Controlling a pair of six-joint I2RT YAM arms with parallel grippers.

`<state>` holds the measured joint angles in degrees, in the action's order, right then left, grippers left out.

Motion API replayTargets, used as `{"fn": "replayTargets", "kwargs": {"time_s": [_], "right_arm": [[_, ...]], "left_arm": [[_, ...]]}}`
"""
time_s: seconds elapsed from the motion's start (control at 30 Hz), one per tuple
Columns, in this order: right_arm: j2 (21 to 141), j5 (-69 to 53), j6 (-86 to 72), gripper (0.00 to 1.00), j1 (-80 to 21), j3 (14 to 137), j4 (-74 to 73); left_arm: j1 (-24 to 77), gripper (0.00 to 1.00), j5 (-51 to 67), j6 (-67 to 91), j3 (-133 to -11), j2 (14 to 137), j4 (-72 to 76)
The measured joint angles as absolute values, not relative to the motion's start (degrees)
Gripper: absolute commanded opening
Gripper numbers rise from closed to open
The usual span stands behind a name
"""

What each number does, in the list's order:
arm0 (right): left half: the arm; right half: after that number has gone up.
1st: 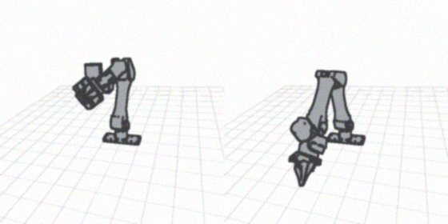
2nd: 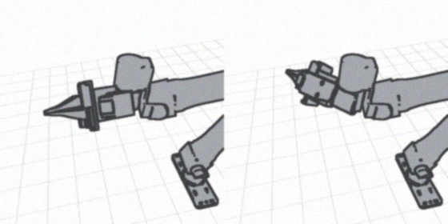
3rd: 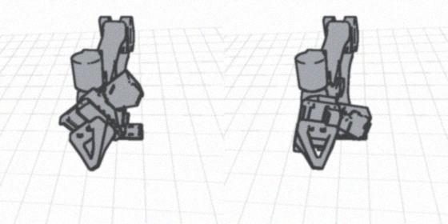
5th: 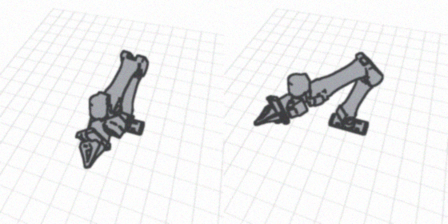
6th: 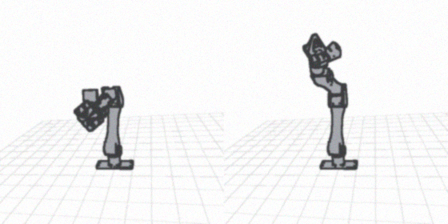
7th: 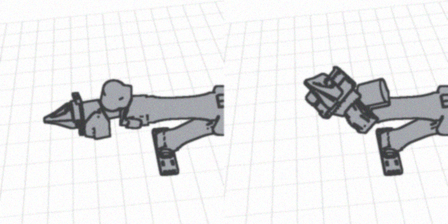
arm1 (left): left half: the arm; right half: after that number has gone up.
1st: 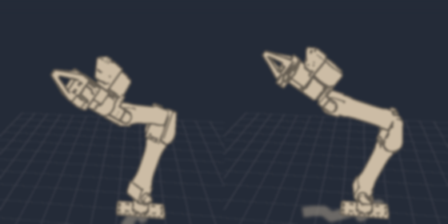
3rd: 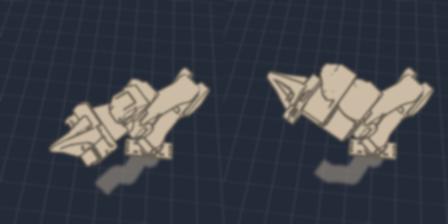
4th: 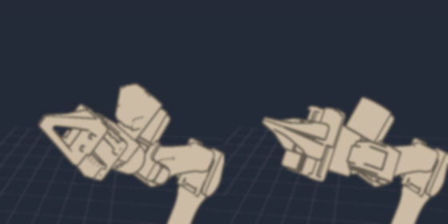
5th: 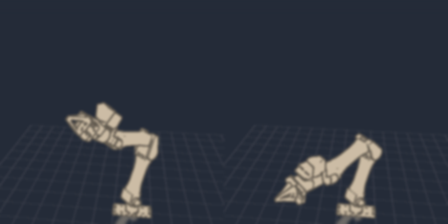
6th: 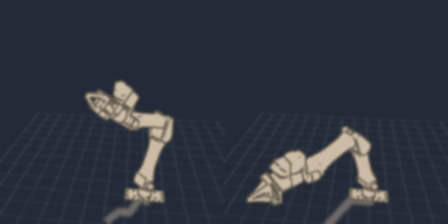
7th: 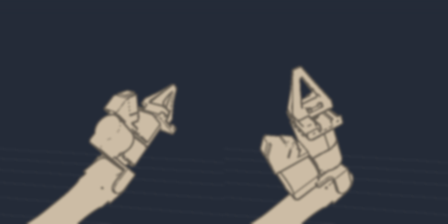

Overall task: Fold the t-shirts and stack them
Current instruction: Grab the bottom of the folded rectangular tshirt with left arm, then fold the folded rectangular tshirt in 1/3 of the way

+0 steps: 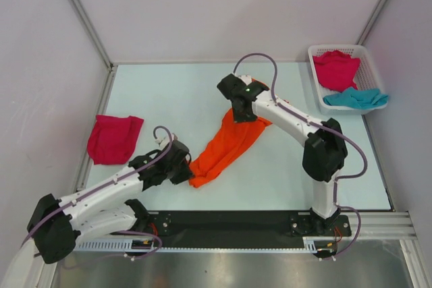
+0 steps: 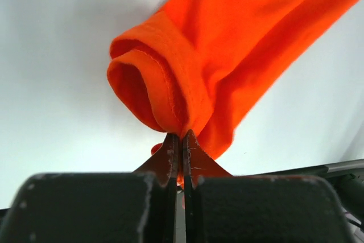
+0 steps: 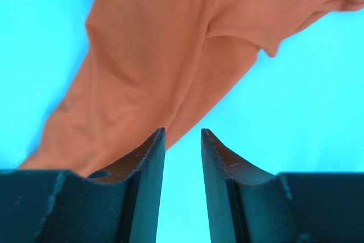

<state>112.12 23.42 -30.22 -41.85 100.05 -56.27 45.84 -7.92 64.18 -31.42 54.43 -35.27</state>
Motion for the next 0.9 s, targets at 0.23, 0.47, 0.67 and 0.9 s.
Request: {"fn": "replayTargets", "kwargs": {"time_s": [0.23,0.47,0.67,0.9], "right_arm": [[102.65,26.59,-30.76,0.38,-41.89,100.51,-58.76],[94.50,27.99,-32.67,0.40,-41.89,94.70,-59.55],[90.50,29.12,-34.13,0.41,-41.69,92.60,-60.01],[86.63,29.76,-34.57,0.42,-39.48,90.74,-60.80]], "left_arm": [[45.80,0.01,-9.39,59.94,-44.16,64.97,-35.00],[45.60,0.00,-9.89,56.40,-54.87,76.97,-34.28],[45.50,0.00,-8.91,52.90,-67.46,91.88,-33.87],[44.53,0.00,-7.27,48.77,-87.77,108.05,-35.33]]}}
